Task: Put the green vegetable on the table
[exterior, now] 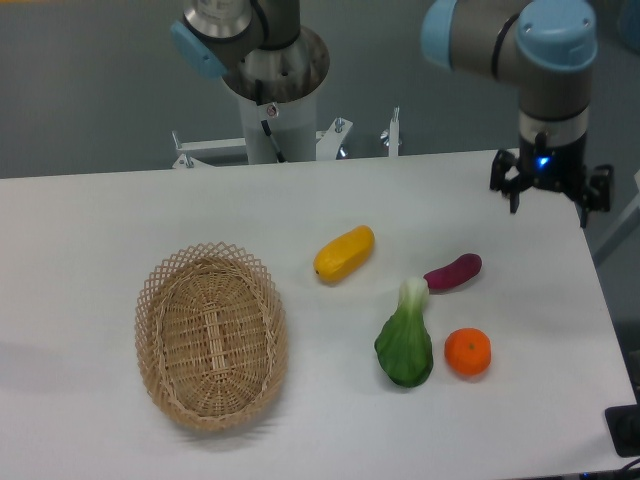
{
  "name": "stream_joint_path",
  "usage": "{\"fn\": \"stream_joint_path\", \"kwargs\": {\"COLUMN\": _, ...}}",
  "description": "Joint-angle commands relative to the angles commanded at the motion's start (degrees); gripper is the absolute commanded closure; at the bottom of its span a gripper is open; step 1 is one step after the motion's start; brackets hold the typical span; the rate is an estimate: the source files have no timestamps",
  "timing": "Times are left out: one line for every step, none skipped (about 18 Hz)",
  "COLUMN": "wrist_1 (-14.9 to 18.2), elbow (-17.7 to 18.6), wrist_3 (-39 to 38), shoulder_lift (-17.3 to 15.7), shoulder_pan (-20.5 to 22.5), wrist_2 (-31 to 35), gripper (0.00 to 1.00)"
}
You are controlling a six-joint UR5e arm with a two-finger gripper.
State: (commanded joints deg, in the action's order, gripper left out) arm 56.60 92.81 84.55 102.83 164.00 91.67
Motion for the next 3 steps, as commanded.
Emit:
{"fn": "stream_joint_path", "kwargs": {"wrist_1": 0.0, "elbow": 0.1, "wrist_3": 0.0, "shoulder_lift": 0.0, "shoulder_pan": 0.0, "wrist_2": 0.0, "gripper": 0.0}}
{"fn": "stream_joint_path", "kwargs": {"wrist_1": 0.0, "elbow": 0.1, "wrist_3": 0.0, "shoulder_lift": 0.0, "shoulder_pan": -0.2, "wrist_2": -0.1, "gripper": 0.0}}
{"fn": "stream_joint_path", "kwargs": {"wrist_1": 0.0, "elbow": 0.1, "wrist_3": 0.0, "shoulder_lift": 0.0, "shoulder_pan": -0.3, "wrist_2": -0.2, "gripper": 0.0}}
